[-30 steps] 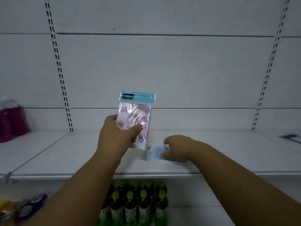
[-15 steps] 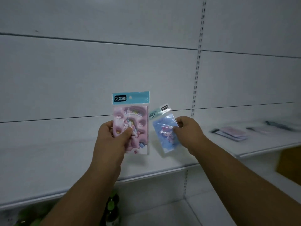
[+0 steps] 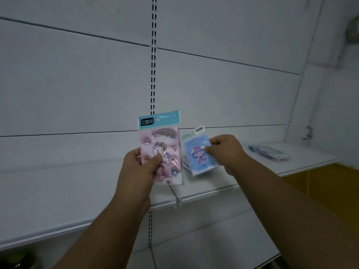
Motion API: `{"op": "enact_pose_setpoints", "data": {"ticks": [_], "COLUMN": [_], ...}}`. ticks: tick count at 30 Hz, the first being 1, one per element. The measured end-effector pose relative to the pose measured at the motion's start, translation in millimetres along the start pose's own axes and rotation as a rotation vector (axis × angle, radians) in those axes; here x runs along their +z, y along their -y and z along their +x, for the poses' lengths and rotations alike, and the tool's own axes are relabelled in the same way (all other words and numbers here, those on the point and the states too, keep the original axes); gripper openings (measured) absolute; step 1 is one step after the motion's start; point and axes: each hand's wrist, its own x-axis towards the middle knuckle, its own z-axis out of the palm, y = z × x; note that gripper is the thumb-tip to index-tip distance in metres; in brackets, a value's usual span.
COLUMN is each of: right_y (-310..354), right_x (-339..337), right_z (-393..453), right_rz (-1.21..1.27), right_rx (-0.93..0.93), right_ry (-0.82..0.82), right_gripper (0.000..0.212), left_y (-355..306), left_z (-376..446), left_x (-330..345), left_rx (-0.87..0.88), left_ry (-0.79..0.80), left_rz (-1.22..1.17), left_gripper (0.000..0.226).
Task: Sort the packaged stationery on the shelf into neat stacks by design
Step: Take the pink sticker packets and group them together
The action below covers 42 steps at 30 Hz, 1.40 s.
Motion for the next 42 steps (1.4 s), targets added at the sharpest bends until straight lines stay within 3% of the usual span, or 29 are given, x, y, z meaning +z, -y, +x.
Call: {"op": "enact_pose_setpoints", "data": {"ticks": [3,8,12,14,16,17,19,21,24,28,34,39,42], "right_y": [-16.0,-39.8,-48.0,-51.8,-49.1,-43.6,-25.6,-13.0,-14.7,-47.4,-131.4,-201.5,-235.0], "right_x": [0.9,17.9,36.2,36.2,28.2,21.8,5.1,-11.6,-39.5,-96.1,-181.7,-221.0,-228.6], "right_z": [44.0,95.5,113.2,117.8,122.5,122.6,120.2,123.0,138.8,171.6,238.7,304.2,332.0], "right_rz": [-0.033,-0.121,-0.596,-0.688,-0.533,-0.316,0.191,0.365,0.223,0.081,-0.099,-0.237,-0.331], "right_rx": [0.029,0.122,0.094,0.068,-0.019,-0.033,0.023,-0.031,-0.131,-0.067,0.054,0.101,0.095], "right_ry": [0.013,0.224,0.306,0.272,0.210,0.204,0.315,0.381,0.238,0.110,0.100,0.169,0.223], "right_gripper": [0.012,0.032,0.040,0.040,0.039,0.041,0.049,0.051,0.034,0.028,0.018,0.024,0.032], "left_y": [8.9,17.8,24.4,27.7,30.2,30.5,30.3,29.5,32.5,41.5,78.8,122.6,148.4], "left_z": [17.8,53.9,78.7,87.3,94.6,97.9,104.9,110.1,113.5,113.5,119.1,132.4,140.9], "left_x": [12.8,30.7,49.1,58.9,69.9,76.0,90.7,110.3,148.0,212.4,335.9,433.9,471.0], "left_rx": [-0.033,-0.066,-0.090,-0.098,-0.107,-0.111,-0.116,-0.112,-0.098,-0.096,-0.097,-0.113,-0.114], "left_ry": [-0.044,-0.057,-0.037,-0.024,-0.015,-0.008,0.014,0.052,0.129,0.272,0.404,0.402,0.427], "left_rz": [0.004,0.034,0.070,0.093,0.112,0.119,0.151,0.199,0.265,0.377,0.547,0.793,0.951], "left_gripper": [0.029,0.025,0.026,0.027,0.027,0.027,0.026,0.025,0.024,0.036,0.041,0.026,0.032]}}
